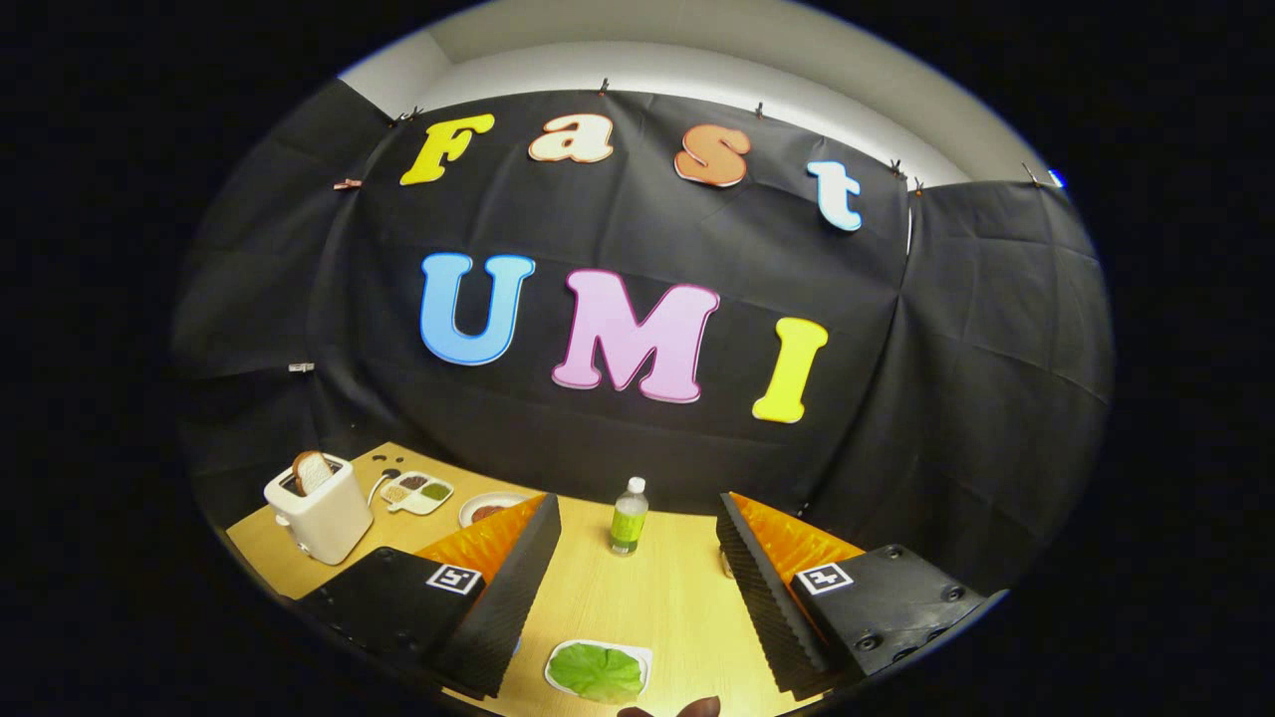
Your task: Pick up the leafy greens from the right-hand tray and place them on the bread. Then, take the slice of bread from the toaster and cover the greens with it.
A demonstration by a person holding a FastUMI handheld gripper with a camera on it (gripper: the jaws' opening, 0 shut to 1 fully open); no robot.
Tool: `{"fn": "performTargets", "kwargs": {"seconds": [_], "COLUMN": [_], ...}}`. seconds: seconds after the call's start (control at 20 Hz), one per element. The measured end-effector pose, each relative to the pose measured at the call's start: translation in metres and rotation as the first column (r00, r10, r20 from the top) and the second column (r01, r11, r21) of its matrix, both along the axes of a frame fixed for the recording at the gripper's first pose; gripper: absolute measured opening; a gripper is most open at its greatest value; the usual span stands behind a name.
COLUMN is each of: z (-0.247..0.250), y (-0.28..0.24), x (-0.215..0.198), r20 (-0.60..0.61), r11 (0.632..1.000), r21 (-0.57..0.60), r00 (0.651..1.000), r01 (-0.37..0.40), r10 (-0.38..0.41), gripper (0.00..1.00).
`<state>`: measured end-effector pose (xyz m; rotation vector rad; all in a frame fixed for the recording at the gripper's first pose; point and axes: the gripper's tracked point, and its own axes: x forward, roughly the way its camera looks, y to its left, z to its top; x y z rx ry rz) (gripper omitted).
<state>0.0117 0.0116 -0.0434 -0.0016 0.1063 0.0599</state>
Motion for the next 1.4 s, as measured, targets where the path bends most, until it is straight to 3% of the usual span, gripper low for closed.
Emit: {"fn": "performTargets", "kwargs": {"seconds": [0.15, 0.35, 0.8, 1.15, 1.25, 1.4], "z": [-0.056, -0.145, -0.314, -0.375, -0.386, -0.386], "y": [0.009, 0.015, 0.036, 0.038, 0.037, 0.037], "x": [-0.003, -0.005, -0.001, 0.008, 0.008, 0.012], "r20": [-0.136, -0.305, -0.577, -0.676, -0.704, -0.686], "r11": [0.998, 0.993, 0.959, 0.946, 0.942, 0.936], "r21": [0.013, 0.024, 0.084, 0.099, 0.095, 0.095], "r00": [0.989, 0.945, 0.771, 0.677, 0.647, 0.66], "r01": [-0.064, -0.12, -0.271, -0.31, -0.321, -0.338], "r10": [0.065, 0.121, 0.268, 0.292, 0.292, 0.307], "gripper": [0.98, 0.99, 0.95, 0.9, 0.78, 0.7]}}
